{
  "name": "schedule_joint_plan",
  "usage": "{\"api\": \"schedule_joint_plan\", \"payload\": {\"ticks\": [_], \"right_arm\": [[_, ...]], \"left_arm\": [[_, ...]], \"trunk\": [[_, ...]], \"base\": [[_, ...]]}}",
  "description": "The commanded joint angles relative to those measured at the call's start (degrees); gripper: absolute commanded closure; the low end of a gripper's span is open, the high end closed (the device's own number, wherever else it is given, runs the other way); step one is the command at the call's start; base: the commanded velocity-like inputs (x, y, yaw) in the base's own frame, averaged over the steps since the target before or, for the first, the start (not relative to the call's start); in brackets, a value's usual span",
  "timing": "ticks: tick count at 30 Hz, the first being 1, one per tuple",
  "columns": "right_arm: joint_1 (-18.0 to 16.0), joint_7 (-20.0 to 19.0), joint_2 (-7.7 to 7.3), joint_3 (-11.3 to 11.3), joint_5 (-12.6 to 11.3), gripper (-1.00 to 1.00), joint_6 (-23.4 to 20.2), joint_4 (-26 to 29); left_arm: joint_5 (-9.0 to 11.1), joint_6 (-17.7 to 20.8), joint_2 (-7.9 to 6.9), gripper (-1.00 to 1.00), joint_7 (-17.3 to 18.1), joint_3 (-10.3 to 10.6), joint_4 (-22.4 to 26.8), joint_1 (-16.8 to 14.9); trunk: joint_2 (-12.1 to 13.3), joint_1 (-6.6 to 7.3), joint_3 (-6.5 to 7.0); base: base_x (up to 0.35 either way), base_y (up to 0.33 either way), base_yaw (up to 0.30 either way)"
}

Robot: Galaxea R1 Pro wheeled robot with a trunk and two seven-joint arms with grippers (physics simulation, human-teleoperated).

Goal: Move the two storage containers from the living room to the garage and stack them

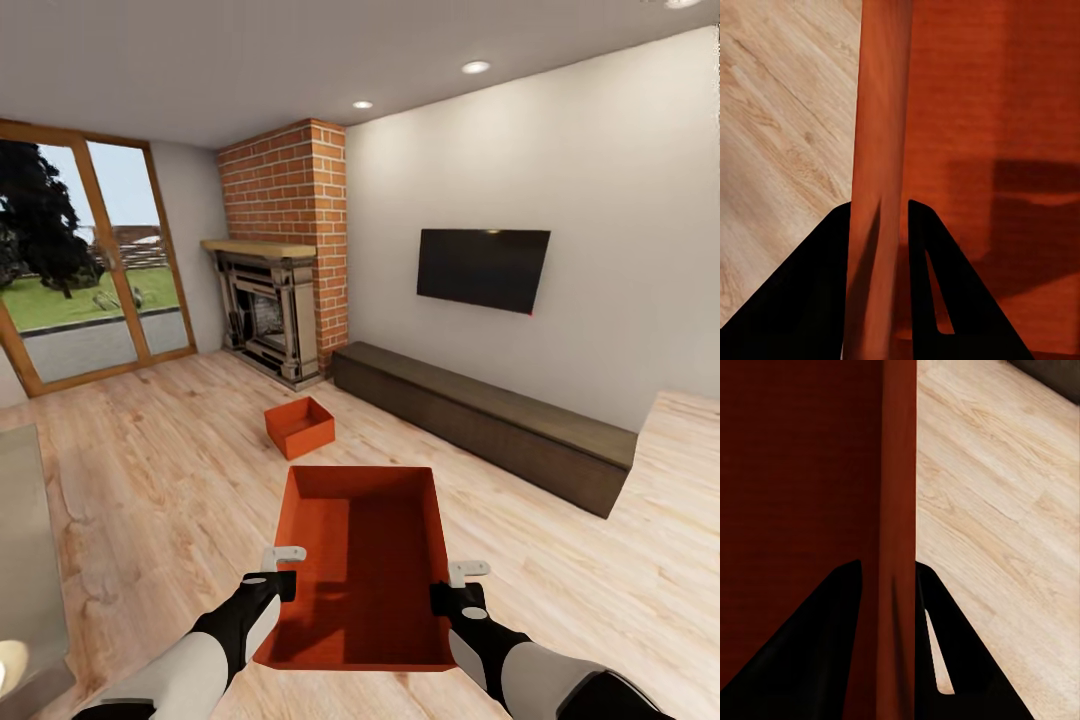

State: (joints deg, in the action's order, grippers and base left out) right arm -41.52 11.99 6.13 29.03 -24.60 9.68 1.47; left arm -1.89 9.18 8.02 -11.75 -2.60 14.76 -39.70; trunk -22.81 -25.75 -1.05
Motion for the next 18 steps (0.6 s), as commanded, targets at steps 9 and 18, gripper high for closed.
{"api": "schedule_joint_plan", "payload": {"ticks": [9,18], "right_arm": [[-0.05,0.32,-0.42,-0.03,-0.83,1.00,0.43,-0.06],[-0.05,0.31,-0.42,-0.03,-0.80,1.00,0.41,-0.06]], "left_arm": [[-1.19,0.49,-0.02,1.00,-0.91,-0.50,0.09,-0.03],[-1.19,0.49,-0.02,1.00,-0.91,-0.49,0.09,-0.03]], "trunk": [[-0.11,-0.03,0.70],[-0.11,-0.03,1.37]], "base": [[0.000,0.000,0.000],[0.000,0.000,0.000]]}}
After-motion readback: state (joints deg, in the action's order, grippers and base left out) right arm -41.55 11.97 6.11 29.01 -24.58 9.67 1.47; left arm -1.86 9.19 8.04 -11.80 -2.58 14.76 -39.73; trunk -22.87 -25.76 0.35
